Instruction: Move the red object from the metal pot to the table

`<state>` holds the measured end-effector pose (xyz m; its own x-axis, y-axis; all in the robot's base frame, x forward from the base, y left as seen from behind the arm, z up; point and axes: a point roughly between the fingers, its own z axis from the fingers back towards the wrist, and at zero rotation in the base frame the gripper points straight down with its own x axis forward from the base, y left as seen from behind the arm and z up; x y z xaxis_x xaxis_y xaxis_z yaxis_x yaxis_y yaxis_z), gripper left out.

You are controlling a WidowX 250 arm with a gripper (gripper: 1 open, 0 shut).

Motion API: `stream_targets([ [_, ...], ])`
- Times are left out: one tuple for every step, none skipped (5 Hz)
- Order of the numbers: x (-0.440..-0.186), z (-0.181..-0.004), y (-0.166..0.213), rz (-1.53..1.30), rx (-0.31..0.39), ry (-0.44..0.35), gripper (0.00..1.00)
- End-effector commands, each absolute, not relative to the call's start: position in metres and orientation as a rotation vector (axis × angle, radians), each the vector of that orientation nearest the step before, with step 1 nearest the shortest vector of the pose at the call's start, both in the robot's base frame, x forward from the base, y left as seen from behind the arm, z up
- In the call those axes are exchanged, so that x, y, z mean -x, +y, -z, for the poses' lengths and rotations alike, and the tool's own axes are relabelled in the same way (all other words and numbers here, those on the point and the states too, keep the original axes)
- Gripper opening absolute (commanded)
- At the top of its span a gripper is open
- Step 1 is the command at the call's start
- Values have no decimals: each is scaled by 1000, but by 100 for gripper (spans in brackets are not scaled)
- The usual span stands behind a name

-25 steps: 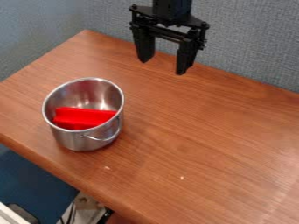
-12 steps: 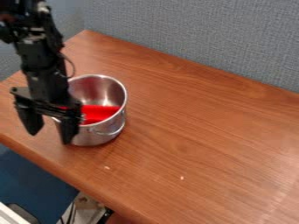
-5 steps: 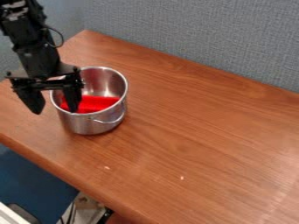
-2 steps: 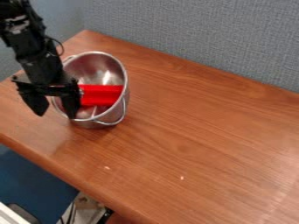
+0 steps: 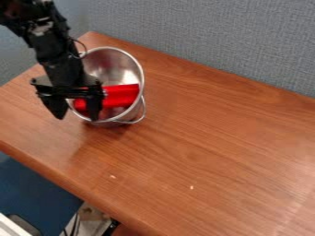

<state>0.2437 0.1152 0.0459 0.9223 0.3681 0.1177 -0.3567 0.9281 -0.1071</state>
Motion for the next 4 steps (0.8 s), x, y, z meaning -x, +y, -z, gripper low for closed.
stream_targets([
  [-242, -39, 107, -363, 80, -204, 0],
  [-230, -21, 99, -353, 84, -236, 0],
  [-221, -19, 95, -349, 82, -272, 0],
  [-218, -19, 108, -334, 44, -257, 100],
])
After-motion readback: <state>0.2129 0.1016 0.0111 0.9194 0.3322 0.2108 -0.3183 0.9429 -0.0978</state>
